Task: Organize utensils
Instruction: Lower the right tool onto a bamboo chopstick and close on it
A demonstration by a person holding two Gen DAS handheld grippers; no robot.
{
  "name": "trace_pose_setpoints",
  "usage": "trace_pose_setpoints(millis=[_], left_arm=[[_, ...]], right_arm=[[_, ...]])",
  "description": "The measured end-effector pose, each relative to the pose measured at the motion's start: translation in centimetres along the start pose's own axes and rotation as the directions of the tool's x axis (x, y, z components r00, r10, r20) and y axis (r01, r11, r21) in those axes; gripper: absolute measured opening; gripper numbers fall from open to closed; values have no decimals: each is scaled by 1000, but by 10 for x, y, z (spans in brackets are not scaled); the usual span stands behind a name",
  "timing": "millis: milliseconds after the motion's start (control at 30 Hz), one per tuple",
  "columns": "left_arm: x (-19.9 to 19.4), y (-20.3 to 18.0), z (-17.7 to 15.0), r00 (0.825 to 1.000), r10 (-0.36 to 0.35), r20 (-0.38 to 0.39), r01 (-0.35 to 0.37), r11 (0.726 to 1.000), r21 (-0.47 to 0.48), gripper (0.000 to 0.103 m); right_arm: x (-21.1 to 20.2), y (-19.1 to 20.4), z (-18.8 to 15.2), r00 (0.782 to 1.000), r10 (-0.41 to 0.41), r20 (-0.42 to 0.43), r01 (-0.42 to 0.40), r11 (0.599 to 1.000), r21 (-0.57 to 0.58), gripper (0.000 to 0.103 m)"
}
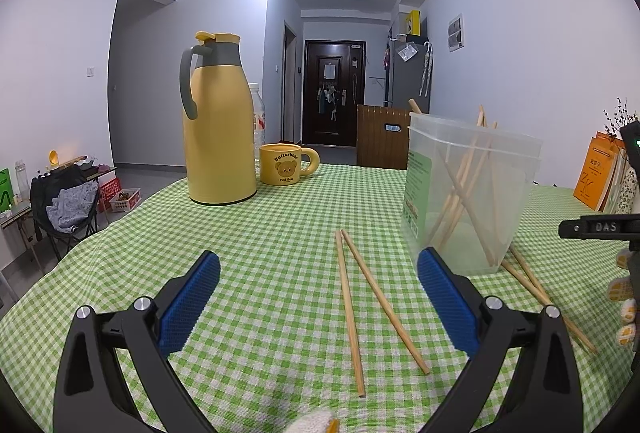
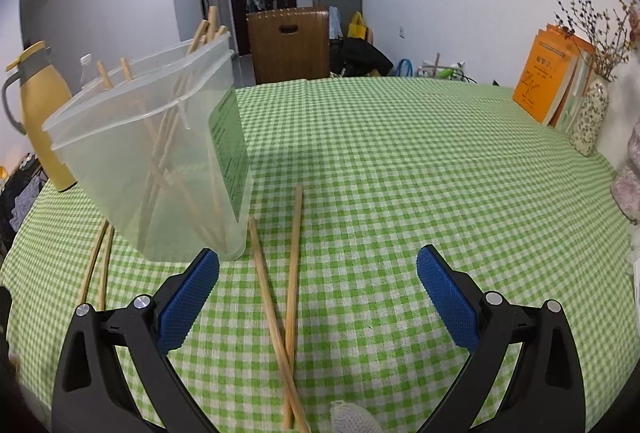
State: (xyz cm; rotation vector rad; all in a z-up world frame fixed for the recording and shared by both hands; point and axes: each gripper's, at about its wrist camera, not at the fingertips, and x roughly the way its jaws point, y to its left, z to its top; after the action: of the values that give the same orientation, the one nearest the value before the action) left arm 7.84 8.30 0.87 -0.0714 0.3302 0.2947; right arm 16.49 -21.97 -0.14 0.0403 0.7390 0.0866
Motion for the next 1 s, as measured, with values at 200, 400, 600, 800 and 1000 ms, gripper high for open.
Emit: trace_pose_setpoints(millis=[200, 400, 600, 800, 1000], left_arm=[[0, 0, 0, 1000, -2, -1, 2, 1000, -1, 96], [0, 1, 0, 1000, -4, -4, 4, 1000, -3, 96], [1, 2, 0, 1000, -1, -3, 1, 1000, -8, 96], [2, 3, 0, 1000, -16, -8, 16, 1000, -17, 96], [1, 4, 0, 1000, -28, -6, 28, 999, -24, 96]], right_arm=[[9, 0, 5, 999, 20, -31, -20, 1000, 5, 95], [19, 10, 14, 998, 22, -59, -26, 997, -66, 95], [34, 2, 17, 990, 60, -128, -70, 995, -68, 95], [51, 0, 22, 981, 40, -191, -61, 993, -101, 95], [70, 4, 15, 955, 74, -289, -114, 986, -125, 49]])
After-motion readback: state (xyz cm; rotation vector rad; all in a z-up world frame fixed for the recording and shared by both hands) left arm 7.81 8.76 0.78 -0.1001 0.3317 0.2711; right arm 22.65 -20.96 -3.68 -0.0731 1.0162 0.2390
